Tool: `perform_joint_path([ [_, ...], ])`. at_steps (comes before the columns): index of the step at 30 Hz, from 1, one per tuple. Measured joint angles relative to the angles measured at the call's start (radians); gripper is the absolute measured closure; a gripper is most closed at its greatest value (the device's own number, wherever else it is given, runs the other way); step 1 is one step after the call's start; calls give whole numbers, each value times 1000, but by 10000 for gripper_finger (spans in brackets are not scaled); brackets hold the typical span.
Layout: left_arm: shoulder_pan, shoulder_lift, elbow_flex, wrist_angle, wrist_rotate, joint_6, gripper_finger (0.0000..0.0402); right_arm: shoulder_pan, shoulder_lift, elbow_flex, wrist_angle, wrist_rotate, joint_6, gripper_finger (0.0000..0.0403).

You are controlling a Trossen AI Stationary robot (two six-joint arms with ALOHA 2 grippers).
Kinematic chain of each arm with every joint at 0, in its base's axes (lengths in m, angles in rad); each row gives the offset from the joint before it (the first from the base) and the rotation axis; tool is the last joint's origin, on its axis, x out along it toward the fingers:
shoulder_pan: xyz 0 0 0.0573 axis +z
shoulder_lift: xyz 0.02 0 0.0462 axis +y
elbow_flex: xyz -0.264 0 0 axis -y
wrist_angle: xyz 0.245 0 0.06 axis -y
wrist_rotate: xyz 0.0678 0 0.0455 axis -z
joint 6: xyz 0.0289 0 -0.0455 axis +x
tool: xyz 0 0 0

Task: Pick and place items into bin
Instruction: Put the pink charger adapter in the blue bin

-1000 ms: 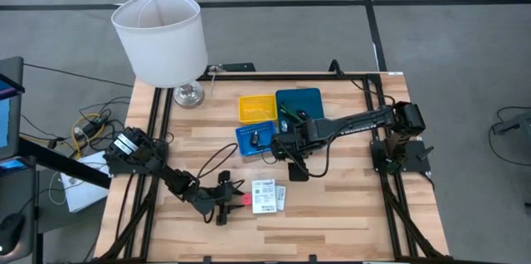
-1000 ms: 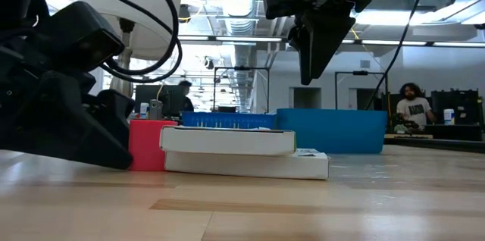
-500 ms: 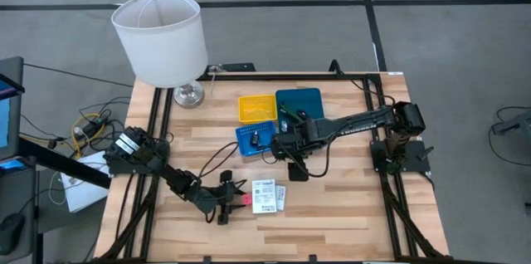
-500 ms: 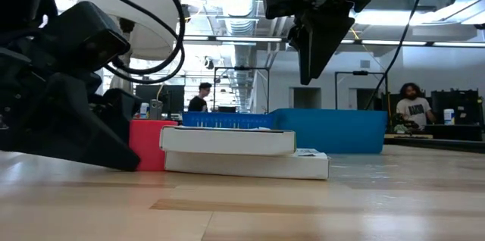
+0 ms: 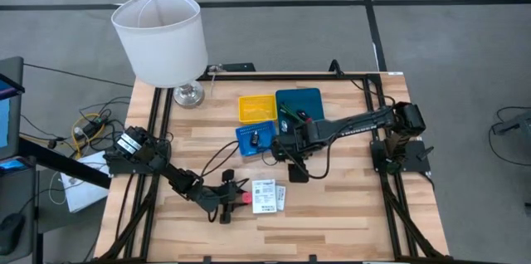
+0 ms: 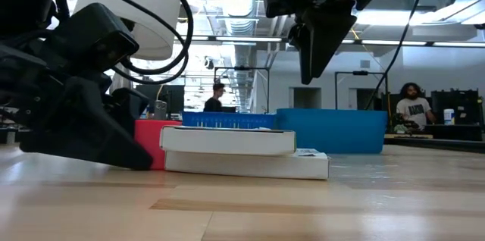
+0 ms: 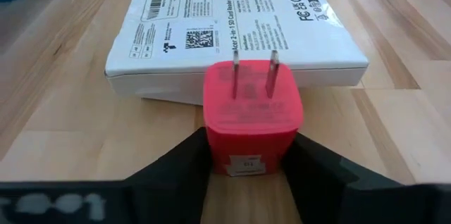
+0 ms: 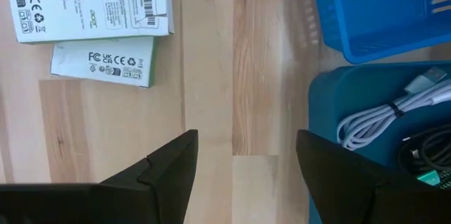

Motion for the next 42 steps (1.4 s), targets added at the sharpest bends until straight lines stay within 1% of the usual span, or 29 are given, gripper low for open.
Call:
perform_joint_path([
  [3,-4,0,0,6,-5,-21,270,0,0,0,0,0,0,170],
  [8,-17,0,0,13,-18,-63,271,0,0,0,0,0,-6,170],
  [15,-28,1,-1,46,-23,-117,267,0,0,0,0,0,-55,170],
  [20,-28,-33,-2,10,-14,-147,269,0,0,0,0,1,-93,170],
  [23,-29,-69,-2,-51,-10,-162,269,-3,0,0,0,1,-112,170],
  [29,-30,-177,-3,-248,-18,-185,269,-22,0,0,6,2,-131,170],
  [33,-28,-279,-3,-390,-86,-181,269,-38,0,0,17,2,-132,170],
  [36,-14,-367,-2,-492,-132,-146,269,-48,0,0,22,3,-132,170],
  [42,79,-536,-1,-639,-209,-55,269,-61,0,0,22,1,-125,170],
])
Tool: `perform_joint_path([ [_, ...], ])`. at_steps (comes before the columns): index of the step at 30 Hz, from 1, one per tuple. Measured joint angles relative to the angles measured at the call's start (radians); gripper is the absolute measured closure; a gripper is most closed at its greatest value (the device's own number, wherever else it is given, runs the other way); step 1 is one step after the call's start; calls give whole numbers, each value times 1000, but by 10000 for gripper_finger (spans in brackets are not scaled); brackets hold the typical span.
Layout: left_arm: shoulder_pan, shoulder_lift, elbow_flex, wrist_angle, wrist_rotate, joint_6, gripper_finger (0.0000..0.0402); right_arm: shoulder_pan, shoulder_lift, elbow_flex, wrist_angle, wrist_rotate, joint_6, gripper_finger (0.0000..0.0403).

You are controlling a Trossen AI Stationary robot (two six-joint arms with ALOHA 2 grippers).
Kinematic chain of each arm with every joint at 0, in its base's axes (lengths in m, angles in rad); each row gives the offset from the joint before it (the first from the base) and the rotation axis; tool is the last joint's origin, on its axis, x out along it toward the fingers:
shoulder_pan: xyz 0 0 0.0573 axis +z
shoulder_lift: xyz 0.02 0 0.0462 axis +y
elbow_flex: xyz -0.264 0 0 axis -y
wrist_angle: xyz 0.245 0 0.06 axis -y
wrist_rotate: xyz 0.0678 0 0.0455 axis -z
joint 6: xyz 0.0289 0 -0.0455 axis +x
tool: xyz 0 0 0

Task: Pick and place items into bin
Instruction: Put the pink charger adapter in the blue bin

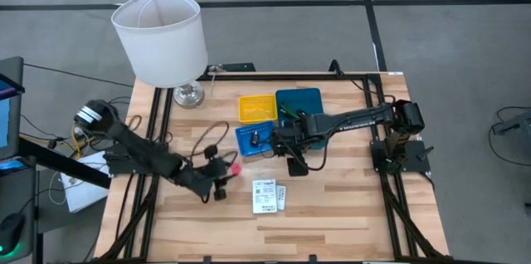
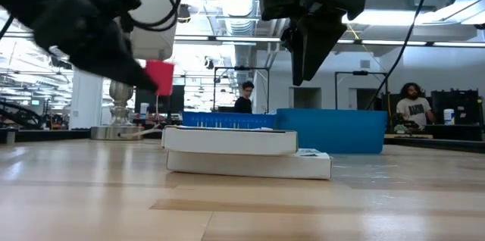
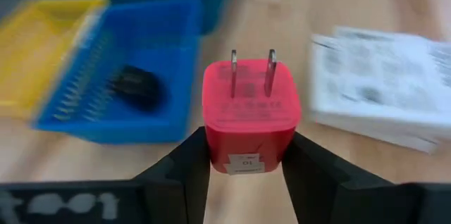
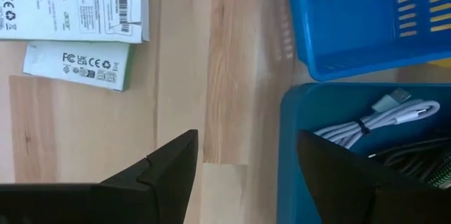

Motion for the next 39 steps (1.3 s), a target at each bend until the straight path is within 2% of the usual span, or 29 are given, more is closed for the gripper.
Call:
perform_joint_path([
  [5,128,-91,0,-48,-18,81,269,-3,0,0,-4,0,1,170],
  [13,303,-98,0,-49,172,203,267,-28,0,0,-7,-1,46,170],
  [16,340,-98,1,-47,181,210,266,-31,0,0,-15,-2,55,170],
  [24,398,-98,1,-47,303,293,260,-35,0,0,-22,-2,81,170],
  [31,401,-98,1,-45,303,319,256,-40,0,0,-26,-2,113,170],
  [39,400,-98,1,-44,300,320,222,-40,0,0,20,-2,118,170],
])
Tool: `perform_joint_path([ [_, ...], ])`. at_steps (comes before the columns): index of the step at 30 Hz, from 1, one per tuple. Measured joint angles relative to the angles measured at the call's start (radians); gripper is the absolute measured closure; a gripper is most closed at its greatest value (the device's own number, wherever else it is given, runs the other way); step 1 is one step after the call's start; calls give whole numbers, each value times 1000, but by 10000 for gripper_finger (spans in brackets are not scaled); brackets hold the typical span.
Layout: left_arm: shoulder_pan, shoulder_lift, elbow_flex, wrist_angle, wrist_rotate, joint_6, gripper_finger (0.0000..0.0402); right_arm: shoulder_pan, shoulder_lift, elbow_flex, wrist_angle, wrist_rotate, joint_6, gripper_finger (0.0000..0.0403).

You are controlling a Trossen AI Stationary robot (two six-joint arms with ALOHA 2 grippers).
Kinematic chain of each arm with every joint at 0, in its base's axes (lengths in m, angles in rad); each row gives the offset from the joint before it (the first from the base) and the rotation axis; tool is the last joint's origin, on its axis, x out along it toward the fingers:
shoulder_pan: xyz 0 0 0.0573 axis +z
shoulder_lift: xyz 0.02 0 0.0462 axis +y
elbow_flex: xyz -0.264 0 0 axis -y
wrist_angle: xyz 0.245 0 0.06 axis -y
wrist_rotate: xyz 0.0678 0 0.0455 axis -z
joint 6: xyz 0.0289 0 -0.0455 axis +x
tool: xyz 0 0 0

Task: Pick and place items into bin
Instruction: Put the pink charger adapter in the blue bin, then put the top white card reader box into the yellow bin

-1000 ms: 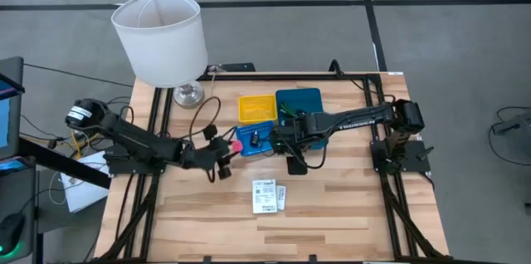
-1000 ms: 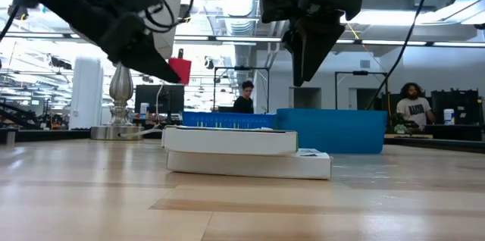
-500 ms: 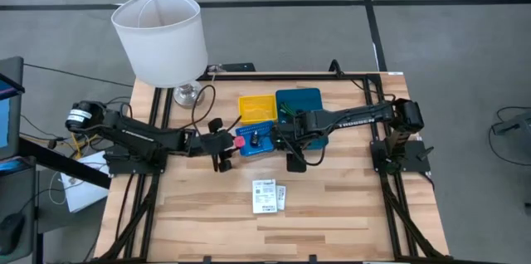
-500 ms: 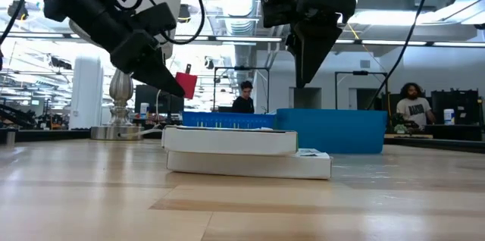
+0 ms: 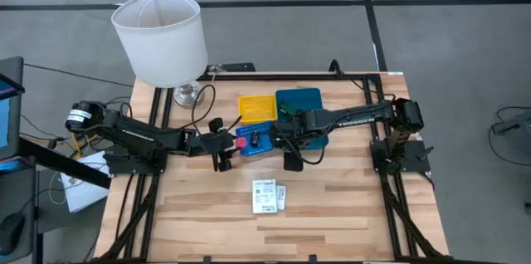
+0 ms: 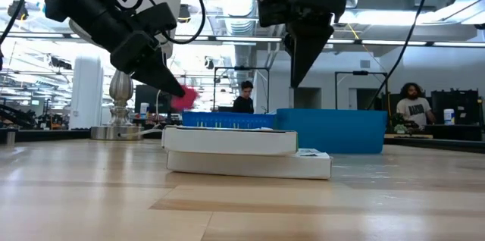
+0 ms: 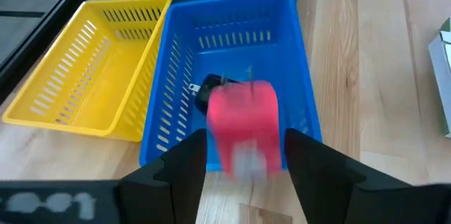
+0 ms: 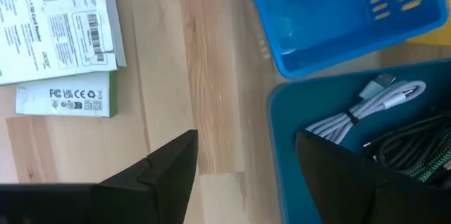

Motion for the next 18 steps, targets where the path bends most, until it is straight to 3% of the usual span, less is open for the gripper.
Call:
perform_joint_path([
  [14,0,0,1,39,-32,14,197,0,0,0,3,0,37,170],
  [18,-5,0,1,38,15,-93,197,3,0,0,3,0,63,170],
])
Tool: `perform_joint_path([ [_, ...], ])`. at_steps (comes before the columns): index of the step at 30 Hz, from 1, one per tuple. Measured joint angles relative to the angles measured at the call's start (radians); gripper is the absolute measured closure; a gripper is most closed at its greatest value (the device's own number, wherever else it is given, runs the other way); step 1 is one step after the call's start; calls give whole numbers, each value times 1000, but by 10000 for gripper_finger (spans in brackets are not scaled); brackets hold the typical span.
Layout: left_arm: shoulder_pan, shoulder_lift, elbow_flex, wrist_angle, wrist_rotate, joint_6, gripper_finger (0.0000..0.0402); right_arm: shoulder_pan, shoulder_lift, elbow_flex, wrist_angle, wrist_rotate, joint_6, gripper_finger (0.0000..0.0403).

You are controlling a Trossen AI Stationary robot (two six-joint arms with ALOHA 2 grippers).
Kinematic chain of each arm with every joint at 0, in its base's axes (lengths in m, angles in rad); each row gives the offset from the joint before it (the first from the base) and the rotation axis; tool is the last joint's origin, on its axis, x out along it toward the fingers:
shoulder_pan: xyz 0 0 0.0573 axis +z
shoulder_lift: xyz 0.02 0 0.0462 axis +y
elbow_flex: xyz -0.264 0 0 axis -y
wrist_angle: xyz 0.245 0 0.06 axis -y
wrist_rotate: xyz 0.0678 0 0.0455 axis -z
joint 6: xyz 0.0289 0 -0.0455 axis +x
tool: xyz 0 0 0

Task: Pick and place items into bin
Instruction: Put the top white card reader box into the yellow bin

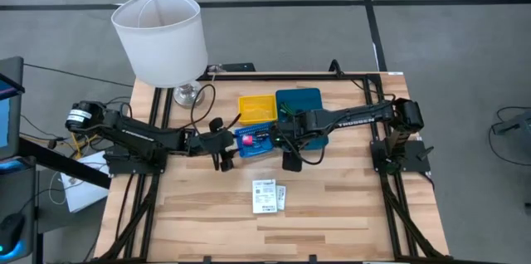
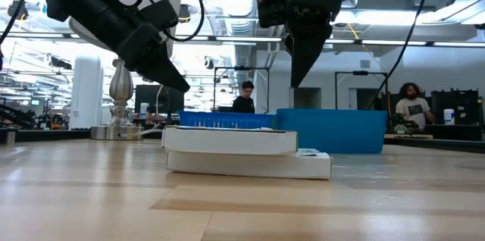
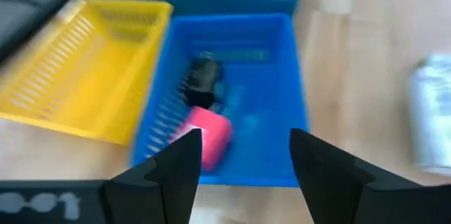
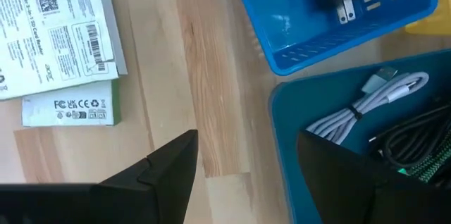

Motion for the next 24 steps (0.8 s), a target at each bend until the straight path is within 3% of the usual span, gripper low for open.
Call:
perform_joint_path([
  [7,-20,0,0,-33,238,-288,197,6,-1,-13,-13,-63,79,170],
  [12,-48,0,0,-111,365,-470,197,-5,-1,-57,6,-185,120,170],
  [19,-130,0,0,-130,386,-655,197,12,-1,-110,120,-281,147,170],
  [24,-208,0,-1,-127,303,-809,197,47,-1,-111,157,-259,145,170],
])
